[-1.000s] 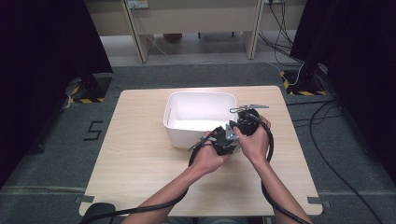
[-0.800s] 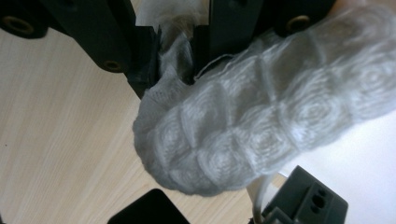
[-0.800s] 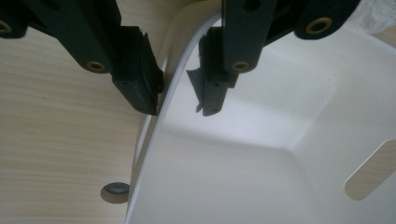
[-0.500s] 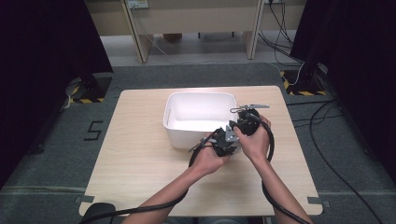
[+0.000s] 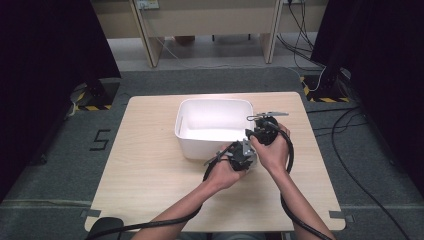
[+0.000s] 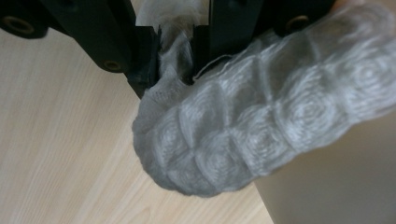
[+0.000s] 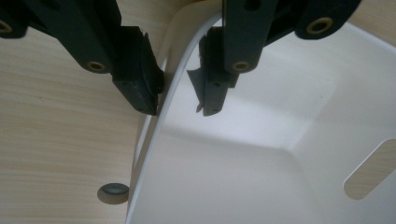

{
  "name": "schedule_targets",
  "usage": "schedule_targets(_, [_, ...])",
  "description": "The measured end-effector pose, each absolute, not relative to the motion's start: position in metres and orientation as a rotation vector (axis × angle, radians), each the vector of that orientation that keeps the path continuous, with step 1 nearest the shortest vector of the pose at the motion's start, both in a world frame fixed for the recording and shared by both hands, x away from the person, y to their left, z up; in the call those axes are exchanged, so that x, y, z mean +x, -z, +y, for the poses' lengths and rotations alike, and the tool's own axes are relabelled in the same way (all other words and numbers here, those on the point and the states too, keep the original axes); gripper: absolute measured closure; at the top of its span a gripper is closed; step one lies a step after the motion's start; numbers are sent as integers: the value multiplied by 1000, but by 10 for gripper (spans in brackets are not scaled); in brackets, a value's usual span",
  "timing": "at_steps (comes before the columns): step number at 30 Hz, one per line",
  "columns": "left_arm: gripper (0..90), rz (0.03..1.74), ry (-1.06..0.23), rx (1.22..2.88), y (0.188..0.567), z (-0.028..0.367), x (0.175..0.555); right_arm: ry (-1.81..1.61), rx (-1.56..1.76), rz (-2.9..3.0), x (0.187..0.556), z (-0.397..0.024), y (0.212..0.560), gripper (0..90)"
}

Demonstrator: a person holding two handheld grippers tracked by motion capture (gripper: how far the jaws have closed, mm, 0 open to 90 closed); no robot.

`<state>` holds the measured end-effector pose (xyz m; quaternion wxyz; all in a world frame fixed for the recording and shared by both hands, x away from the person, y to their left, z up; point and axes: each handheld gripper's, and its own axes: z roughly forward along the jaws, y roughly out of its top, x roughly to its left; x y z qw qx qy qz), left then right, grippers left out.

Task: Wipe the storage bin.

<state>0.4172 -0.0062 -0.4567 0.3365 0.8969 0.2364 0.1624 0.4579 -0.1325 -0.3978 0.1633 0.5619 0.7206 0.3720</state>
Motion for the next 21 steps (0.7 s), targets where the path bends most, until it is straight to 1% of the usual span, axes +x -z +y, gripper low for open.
schedule_targets(14, [759,613,-418,2361,466,-6,417,-1066,1606,2052,458,-133,398,673])
schedule_targets(21, [763,607,-415,2361,464,0,414,-1083,1618,2059,459,-134,399,630])
